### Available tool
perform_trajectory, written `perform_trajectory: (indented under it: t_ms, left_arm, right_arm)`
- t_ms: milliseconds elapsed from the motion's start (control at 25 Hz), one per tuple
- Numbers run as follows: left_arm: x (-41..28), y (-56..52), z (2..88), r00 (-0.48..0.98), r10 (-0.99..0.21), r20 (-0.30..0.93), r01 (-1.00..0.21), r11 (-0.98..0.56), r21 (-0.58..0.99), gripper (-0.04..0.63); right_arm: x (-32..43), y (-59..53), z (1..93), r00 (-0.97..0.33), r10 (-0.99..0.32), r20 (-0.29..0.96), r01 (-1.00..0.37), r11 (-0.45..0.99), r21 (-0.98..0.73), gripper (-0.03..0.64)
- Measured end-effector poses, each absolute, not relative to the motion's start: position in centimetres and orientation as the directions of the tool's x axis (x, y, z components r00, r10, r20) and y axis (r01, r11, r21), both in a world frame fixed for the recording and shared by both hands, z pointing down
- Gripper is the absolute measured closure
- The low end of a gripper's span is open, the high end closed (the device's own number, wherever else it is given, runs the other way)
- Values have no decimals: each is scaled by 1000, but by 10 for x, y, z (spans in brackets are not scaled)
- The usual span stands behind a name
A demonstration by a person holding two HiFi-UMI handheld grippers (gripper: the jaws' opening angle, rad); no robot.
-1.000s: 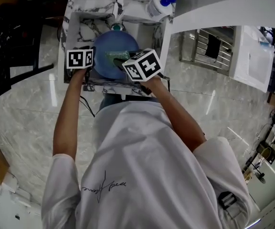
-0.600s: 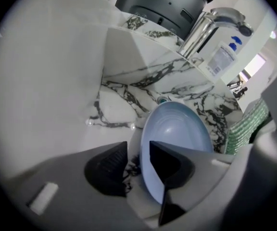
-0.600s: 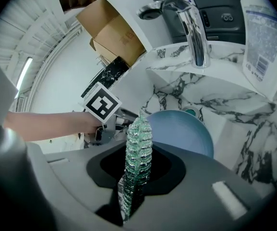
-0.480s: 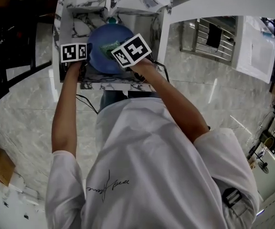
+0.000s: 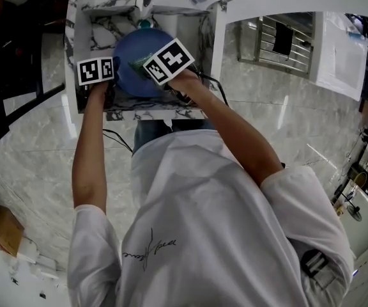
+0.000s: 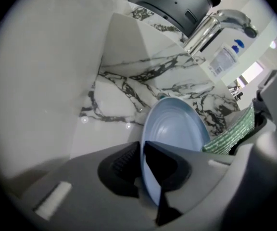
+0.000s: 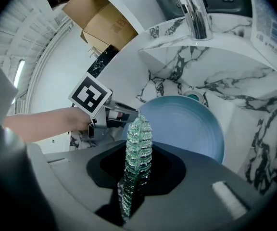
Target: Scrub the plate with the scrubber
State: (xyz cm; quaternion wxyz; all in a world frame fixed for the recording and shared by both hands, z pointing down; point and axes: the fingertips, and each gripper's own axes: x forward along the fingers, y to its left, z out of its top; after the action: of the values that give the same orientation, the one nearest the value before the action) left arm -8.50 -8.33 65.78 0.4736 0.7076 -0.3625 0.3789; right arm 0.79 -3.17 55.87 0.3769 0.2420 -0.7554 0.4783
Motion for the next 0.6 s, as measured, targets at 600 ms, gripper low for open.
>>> perform_trajectory:
  t_ms: [600]
  left_arm:
    - [-52, -62, 659, 588, -50, 807, -780, -299, 549, 518]
  right_arm:
    - [3, -36, 596, -581, 59, 812, -739, 379, -557, 551]
